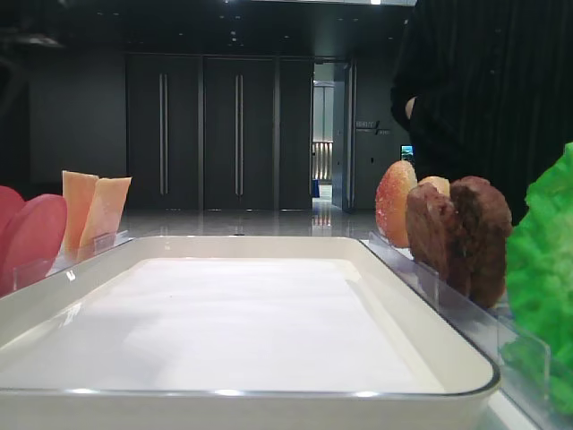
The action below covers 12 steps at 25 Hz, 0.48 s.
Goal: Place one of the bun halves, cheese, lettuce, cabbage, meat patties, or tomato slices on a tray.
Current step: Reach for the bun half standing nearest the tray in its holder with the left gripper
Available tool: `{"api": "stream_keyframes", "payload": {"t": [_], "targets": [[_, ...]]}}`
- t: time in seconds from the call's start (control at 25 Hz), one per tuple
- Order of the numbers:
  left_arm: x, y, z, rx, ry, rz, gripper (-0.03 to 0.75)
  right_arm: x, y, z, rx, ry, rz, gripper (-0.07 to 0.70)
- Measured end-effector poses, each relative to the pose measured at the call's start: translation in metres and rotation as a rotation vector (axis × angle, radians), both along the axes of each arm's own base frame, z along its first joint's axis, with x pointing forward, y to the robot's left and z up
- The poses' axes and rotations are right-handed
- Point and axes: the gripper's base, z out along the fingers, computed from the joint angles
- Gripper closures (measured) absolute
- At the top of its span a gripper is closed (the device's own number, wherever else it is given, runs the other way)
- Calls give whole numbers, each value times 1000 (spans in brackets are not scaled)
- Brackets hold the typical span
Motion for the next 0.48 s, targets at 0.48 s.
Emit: {"api": "stream_keyframes", "payload": {"t": [0.48], "targets": [[4, -3, -19, 41, 52, -23, 286, 0, 0, 0, 0, 0, 0, 216]]}}
